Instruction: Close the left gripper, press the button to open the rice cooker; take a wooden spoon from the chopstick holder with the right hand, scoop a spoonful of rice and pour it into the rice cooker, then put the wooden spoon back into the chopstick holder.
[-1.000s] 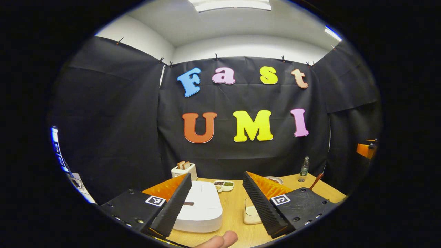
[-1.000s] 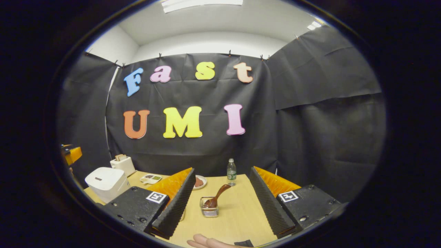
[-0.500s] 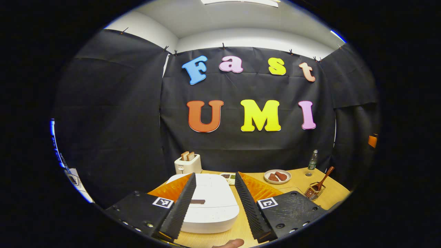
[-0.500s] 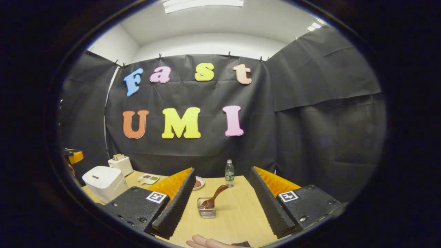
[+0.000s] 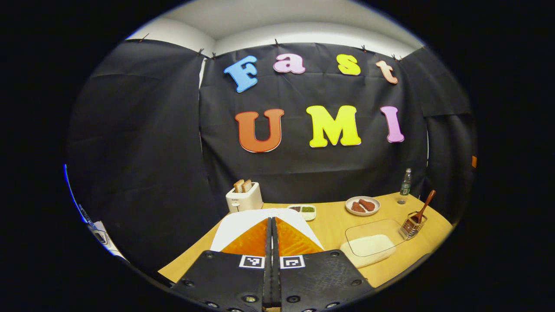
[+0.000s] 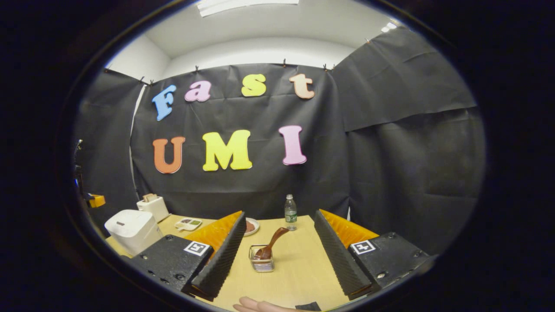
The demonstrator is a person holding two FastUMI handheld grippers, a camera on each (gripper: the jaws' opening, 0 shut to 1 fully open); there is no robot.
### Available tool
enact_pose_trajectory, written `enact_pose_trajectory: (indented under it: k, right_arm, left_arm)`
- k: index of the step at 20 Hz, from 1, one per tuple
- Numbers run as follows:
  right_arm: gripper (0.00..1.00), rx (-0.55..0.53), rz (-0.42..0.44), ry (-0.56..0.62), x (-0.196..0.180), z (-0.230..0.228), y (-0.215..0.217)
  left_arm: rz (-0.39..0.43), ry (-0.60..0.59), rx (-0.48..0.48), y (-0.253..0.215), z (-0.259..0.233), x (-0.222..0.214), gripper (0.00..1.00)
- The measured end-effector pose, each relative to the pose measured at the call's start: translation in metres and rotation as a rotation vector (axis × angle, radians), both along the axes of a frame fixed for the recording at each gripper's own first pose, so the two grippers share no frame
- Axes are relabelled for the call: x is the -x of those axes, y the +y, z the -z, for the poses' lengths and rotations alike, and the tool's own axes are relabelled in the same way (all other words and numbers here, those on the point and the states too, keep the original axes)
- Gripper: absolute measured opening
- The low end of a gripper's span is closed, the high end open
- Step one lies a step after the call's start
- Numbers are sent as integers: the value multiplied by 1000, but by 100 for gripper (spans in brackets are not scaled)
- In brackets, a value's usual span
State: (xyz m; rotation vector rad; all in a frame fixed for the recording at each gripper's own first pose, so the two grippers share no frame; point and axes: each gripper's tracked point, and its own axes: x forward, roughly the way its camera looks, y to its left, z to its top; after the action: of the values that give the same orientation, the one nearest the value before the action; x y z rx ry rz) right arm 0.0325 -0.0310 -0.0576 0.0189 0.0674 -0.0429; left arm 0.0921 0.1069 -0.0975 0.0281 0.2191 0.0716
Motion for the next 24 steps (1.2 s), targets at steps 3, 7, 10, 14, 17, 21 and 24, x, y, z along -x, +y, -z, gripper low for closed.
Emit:
enact_pose_trajectory:
  k: [3, 7, 10, 14, 17, 21, 24]
  right_arm:
    - [100, 1, 7, 10, -3, 5, -3]
    - [100, -4, 12, 21, -7, 13, -8]
    - [100, -6, 11, 32, -10, 16, -11]
    - [100, 6, 12, 29, -12, 15, -14]
    - [100, 25, 10, 20, -13, 12, -15]
    - [100, 32, -6, 5, -13, 7, -6]
    - [100, 23, -27, 24, -14, 11, 6]
  left_arm:
    - [-22, 77, 4, 6, 19, -11, 0]
    - [-42, 188, 33, 14, 50, -24, 0]
    - [-50, 241, 32, 19, 69, -30, 0]
    - [-48, 320, 69, 16, 93, -32, 0]
    - [-52, 347, 66, 15, 99, -25, 0]
    - [-54, 370, 64, 15, 102, -25, 0]
    - [-50, 401, 82, 13, 109, -24, 0]
